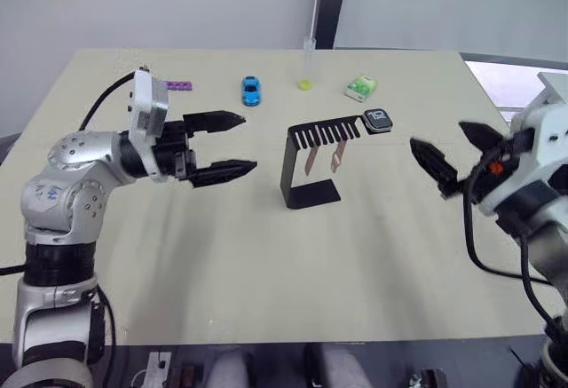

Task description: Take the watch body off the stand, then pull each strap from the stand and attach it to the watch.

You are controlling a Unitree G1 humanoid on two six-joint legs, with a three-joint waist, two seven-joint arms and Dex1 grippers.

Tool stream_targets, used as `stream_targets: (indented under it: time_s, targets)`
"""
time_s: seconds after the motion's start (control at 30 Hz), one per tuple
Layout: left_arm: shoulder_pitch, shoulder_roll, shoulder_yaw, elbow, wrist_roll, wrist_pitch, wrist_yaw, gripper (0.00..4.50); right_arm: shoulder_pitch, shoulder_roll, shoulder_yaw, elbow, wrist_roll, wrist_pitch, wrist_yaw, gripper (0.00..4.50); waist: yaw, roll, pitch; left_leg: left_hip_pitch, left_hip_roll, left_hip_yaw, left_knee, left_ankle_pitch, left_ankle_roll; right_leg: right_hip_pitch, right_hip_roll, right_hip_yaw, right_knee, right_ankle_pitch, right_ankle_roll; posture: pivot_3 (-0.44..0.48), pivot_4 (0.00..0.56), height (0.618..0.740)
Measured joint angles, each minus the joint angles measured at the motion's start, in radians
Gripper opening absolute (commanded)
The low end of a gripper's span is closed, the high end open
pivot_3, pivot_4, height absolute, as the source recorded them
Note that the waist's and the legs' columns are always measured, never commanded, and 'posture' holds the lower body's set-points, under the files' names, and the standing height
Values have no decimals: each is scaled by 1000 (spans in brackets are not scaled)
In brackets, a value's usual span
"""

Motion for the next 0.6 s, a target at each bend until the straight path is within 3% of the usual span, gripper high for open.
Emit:
stream_targets:
  time_s: [0.23,0.3,0.4,0.53,0.6]
  targets:
    - [-79,-77,-47,40,66,-60,45,4470,-181,71,99,9,85,130,-197,4500,-4,0,0,-3,0,0,0,0,0,-3,0,0,0,0,0,0,150,740]
    - [-88,-94,-54,67,90,-84,64,4470,-225,115,126,34,83,157,-258,4500,-9,0,0,-13,0,0,4,1,1,-13,-1,0,8,0,0,0,150,740]
    - [-91,-103,-66,68,94,-86,63,4470,-254,189,158,63,65,198,-343,4500,-20,0,0,-16,0,0,7,1,1,-17,-1,0,14,0,0,0,150,740]
    - [-92,-103,-73,68,110,-103,60,4500,-269,250,176,72,43,225,-399,3352,-28,0,0,-16,0,0,10,1,1,-17,-1,0,15,0,0,0,150,740]
    - [-92,-103,-77,67,116,-108,57,4500,-271,259,189,72,36,233,-404,3352,-28,0,0,-16,0,0,10,1,1,-17,-1,0,15,0,0,0,150,740]
